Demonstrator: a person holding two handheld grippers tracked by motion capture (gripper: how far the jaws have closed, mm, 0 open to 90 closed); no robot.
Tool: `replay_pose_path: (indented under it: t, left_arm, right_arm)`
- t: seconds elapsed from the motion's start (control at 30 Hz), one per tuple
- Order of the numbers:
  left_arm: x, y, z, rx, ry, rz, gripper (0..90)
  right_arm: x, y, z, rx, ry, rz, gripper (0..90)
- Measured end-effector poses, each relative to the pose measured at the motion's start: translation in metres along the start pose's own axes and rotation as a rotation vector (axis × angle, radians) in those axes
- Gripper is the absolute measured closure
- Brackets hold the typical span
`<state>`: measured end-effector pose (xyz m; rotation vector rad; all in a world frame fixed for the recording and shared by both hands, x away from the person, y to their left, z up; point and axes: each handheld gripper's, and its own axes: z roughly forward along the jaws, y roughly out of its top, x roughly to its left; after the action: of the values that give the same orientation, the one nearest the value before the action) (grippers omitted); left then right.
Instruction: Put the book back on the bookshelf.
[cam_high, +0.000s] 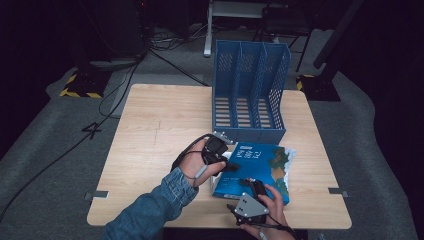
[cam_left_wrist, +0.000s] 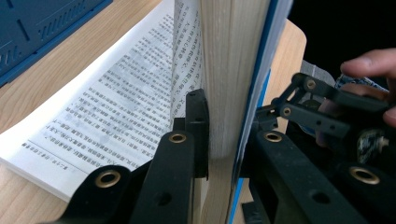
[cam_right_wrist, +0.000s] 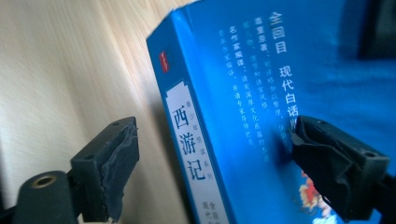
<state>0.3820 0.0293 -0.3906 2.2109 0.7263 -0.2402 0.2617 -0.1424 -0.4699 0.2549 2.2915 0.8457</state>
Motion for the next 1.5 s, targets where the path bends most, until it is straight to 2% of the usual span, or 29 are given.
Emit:
replay_pose_path:
  t: [0.13,0.23,0.4,0.5,0.57,0.63,0.7,0.77,0.8,0.83,0.87,1.07,1.23,1.37,1.5]
  left_arm:
    - [0.002,-0.001,0.001,0.004,-0.002,-0.012,82.0]
    - [0.004,-0.002,0.002,0.008,-0.005,-0.026,82.0]
    - [0.008,-0.002,0.004,0.009,-0.011,-0.046,82.0]
    - [0.011,-0.002,0.005,0.012,-0.021,-0.062,82.0]
    - [0.011,-0.002,0.005,0.013,-0.02,-0.064,82.0]
    - [0.01,-0.003,0.006,0.011,-0.022,-0.068,81.9]
    - [0.011,-0.004,0.008,0.015,-0.018,-0.074,81.8]
    - [0.014,-0.006,0.012,0.014,-0.026,-0.096,81.7]
    - [0.014,-0.006,0.012,0.014,-0.026,-0.096,81.7]
    - [0.017,-0.007,0.013,-0.005,-0.051,-0.128,81.6]
    - [0.017,-0.008,0.012,-0.01,-0.053,-0.135,81.6]
    - [0.017,-0.008,0.013,-0.03,-0.05,-0.148,81.4]
    - [0.019,-0.01,0.015,-0.051,-0.053,-0.177,80.4]
    - [0.02,-0.013,0.017,-0.088,-0.038,-0.188,78.6]
    - [0.021,-0.015,0.018,-0.092,-0.019,-0.194,78.3]
  right_arm:
    - [0.004,-0.002,0.007,0.009,-0.074,-0.072,15.7]
    - [0.002,-0.005,0.009,-0.003,-0.086,-0.093,15.6]
    - [-0.003,-0.012,0.015,-0.037,-0.094,-0.056,8.5]
    - [0.0,-0.018,0.02,-0.006,-0.158,-0.121,8.0]
    - [0.001,-0.021,0.024,-0.008,-0.187,-0.127,5.6]
    - [0.0,-0.022,0.027,-0.014,-0.207,-0.103,1.5]
    - [0.0,-0.025,0.031,-0.016,-0.221,-0.107,0.5]
    - [0.0,-0.028,0.035,-0.004,-0.236,-0.118,0.3]
    - [0.0,-0.028,0.035,-0.004,-0.236,-0.118,0.3]
    - [-0.001,-0.031,0.037,-0.012,-0.24,-0.111,0.0]
    - [-0.001,-0.031,0.037,-0.013,-0.245,-0.117,0.0]
    - [-0.002,-0.03,0.04,0.004,-0.277,-0.137,0.0]
    - [-0.003,-0.03,0.045,0.008,-0.311,-0.136,0.0]
    - [-0.008,-0.032,0.048,-0.002,-0.304,-0.11,0.0]
    - [-0.009,-0.031,0.051,-0.006,-0.305,-0.121,0.0]
